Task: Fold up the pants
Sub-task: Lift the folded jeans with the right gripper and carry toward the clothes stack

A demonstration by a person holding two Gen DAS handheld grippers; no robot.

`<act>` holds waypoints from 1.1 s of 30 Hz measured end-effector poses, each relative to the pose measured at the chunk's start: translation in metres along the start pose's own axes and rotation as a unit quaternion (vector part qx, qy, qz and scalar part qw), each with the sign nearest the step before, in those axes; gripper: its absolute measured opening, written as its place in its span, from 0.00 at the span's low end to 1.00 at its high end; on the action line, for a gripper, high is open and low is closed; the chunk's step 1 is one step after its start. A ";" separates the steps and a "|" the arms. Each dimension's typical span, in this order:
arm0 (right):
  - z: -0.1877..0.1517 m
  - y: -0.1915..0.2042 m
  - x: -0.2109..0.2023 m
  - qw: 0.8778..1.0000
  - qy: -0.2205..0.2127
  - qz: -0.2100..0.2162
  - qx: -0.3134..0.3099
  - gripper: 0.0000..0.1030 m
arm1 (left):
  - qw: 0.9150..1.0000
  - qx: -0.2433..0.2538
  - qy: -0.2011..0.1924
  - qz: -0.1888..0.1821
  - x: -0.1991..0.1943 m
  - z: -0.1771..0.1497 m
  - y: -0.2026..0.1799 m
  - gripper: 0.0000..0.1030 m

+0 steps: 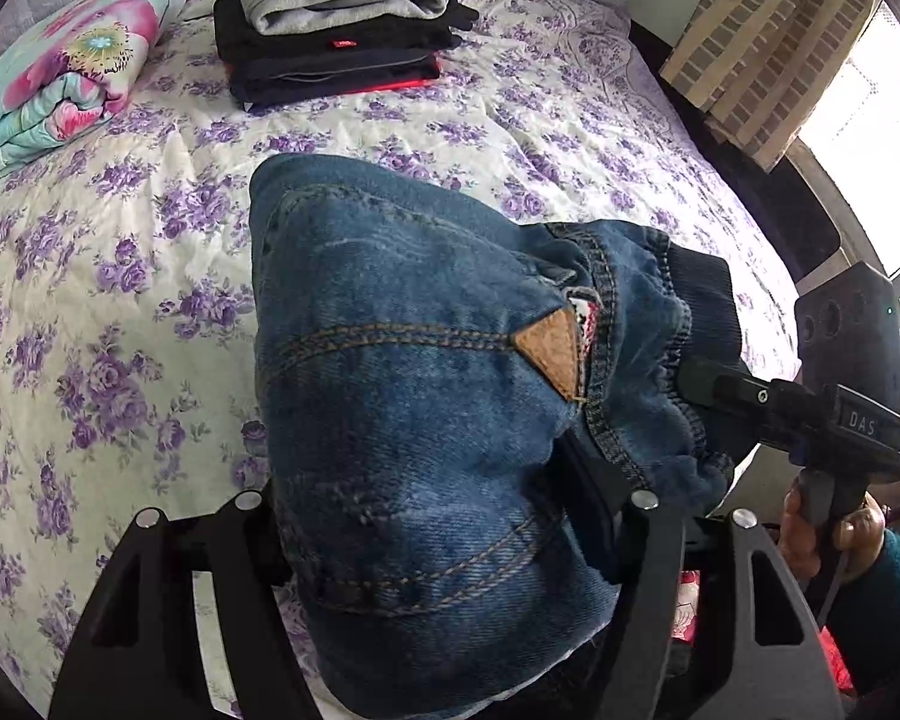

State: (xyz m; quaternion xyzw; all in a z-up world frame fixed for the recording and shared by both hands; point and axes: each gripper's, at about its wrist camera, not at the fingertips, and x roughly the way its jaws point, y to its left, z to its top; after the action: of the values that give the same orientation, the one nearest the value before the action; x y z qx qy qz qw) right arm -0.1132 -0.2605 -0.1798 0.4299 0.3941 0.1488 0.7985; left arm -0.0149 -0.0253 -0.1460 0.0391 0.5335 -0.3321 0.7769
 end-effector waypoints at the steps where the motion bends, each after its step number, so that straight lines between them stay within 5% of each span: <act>1: 0.003 -0.005 0.000 1.000 0.006 0.001 0.000 0.45 | 1.000 -0.004 0.003 0.002 0.003 0.001 -0.002 0.65; 7: 0.027 -0.059 0.021 0.996 0.089 -0.010 0.019 0.45 | 0.996 -0.067 0.046 0.034 0.059 -0.008 -0.011 0.69; 16: 0.049 -0.069 0.037 0.976 0.213 0.035 -0.006 0.45 | 0.985 -0.132 0.033 0.104 0.054 -0.015 -0.028 0.69; 22: 0.054 -0.071 0.038 0.972 0.231 0.044 0.010 0.45 | 0.981 -0.148 0.052 0.112 0.056 -0.008 -0.031 0.69; 33: 0.053 -0.061 0.032 0.971 0.235 0.014 0.047 0.45 | 0.983 -0.160 0.075 0.058 0.058 -0.003 -0.010 0.68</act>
State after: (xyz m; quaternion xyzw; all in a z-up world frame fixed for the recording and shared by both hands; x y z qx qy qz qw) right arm -0.0581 -0.3081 -0.2284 0.4255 0.5709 0.2383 0.6605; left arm -0.0104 -0.0596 -0.1937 -0.0301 0.6335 -0.1933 0.7486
